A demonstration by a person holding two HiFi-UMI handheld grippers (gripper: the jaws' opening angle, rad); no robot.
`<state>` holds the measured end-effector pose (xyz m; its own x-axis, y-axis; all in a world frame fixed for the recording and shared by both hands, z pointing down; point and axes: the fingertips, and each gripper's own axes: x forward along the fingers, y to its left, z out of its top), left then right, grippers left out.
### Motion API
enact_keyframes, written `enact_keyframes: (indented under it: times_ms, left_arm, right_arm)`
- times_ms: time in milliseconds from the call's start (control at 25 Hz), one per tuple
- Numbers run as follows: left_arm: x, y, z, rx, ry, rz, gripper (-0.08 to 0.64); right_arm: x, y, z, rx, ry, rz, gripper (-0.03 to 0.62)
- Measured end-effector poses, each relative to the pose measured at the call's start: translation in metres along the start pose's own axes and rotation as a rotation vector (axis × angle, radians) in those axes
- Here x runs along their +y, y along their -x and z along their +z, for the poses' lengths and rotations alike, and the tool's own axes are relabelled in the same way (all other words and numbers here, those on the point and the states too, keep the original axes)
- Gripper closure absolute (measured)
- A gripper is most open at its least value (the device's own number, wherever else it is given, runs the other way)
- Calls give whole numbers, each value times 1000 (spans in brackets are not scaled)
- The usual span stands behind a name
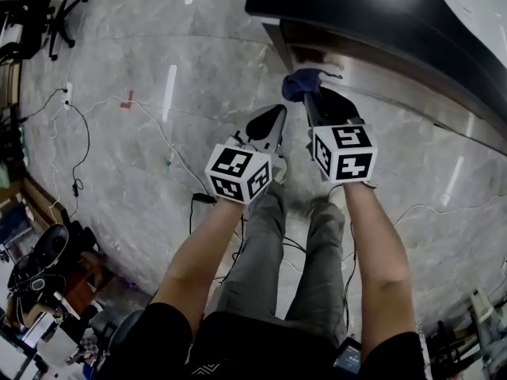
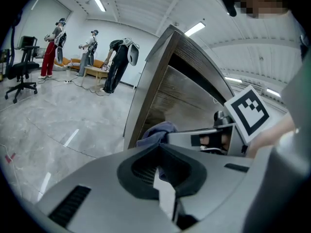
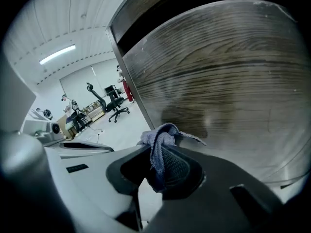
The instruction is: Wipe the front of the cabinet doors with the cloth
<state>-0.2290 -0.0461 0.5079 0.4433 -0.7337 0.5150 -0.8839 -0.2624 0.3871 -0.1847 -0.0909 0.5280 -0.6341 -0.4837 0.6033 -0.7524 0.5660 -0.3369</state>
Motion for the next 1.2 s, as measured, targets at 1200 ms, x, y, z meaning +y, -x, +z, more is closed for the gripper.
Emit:
enact_keyframes:
  times_ms: [1200]
  left_arm:
    - [-138,-99,-41,91,-112,-180,560]
  right_arm:
    - [-202,117,-60,-16,-112,-265,525]
